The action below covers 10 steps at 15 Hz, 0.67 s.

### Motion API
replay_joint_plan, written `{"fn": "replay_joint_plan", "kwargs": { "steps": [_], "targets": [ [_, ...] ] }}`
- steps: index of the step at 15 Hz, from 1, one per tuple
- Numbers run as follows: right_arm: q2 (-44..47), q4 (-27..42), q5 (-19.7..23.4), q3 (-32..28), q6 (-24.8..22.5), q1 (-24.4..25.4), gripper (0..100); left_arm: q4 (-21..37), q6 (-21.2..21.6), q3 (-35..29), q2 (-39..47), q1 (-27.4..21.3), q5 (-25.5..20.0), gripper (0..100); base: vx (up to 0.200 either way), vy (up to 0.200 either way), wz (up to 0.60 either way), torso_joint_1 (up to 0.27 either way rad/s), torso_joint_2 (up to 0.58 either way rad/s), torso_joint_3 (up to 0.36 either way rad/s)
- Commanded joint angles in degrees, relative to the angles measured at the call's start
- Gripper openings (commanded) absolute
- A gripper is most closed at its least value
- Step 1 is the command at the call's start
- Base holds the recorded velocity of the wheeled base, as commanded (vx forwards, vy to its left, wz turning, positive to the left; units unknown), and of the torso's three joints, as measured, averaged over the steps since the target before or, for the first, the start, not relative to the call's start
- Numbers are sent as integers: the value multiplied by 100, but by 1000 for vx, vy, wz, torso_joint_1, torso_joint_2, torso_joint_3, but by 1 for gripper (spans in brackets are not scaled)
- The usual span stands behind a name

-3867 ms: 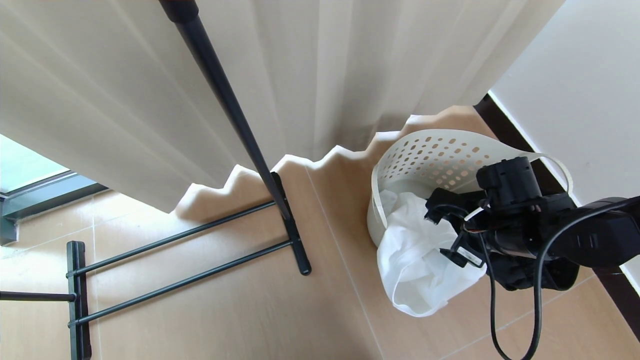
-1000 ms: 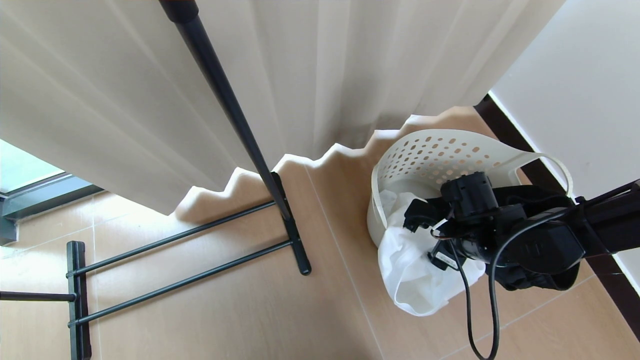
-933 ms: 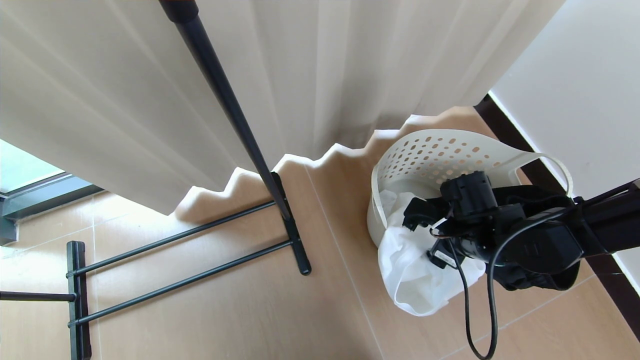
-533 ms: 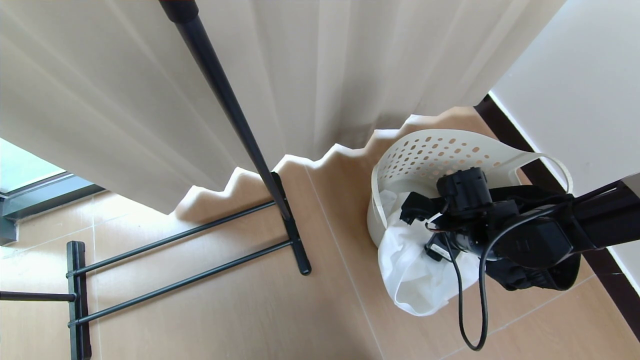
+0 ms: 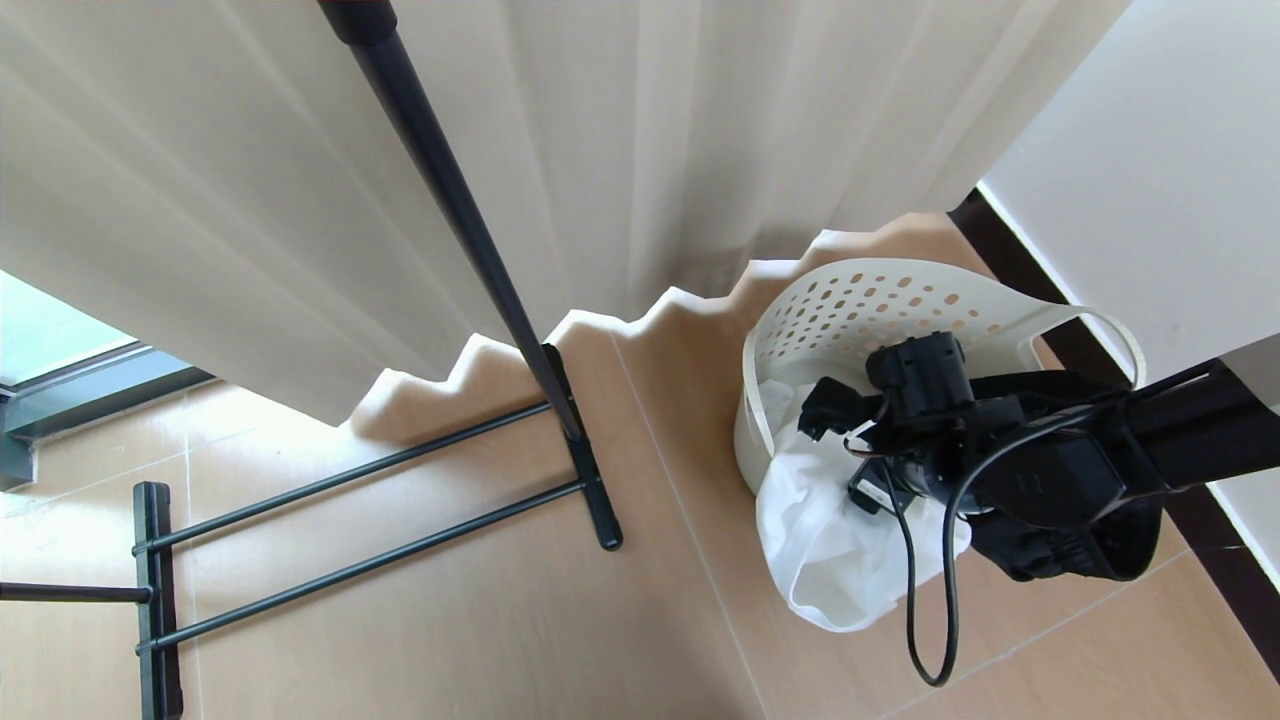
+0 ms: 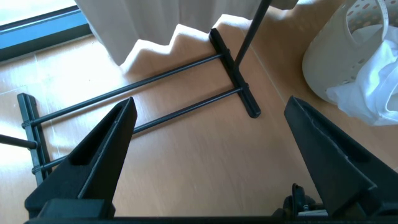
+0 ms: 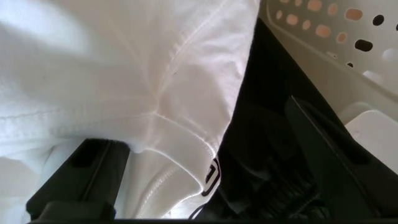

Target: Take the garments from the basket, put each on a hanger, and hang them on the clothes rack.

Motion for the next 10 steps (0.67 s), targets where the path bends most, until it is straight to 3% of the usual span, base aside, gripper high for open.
{"fn": "replay_joint_plan", "kwargs": {
  "steps": [1, 2, 10],
  "targets": [
    [65, 10, -7, -45, 4, 3, 100, -2, -1, 0, 0, 0, 1, 100, 0, 0, 0, 0, 0, 0],
    [74, 1, -7, -54, 13, 3, 0, -2, -1, 0, 0, 0, 1, 100, 0, 0, 0, 0, 0, 0],
    [-137, 10, 2, -27, 118, 12, 0, -2, -1, 0, 0, 0, 1, 100, 0, 0, 0, 0, 0, 0]
  ]
}}
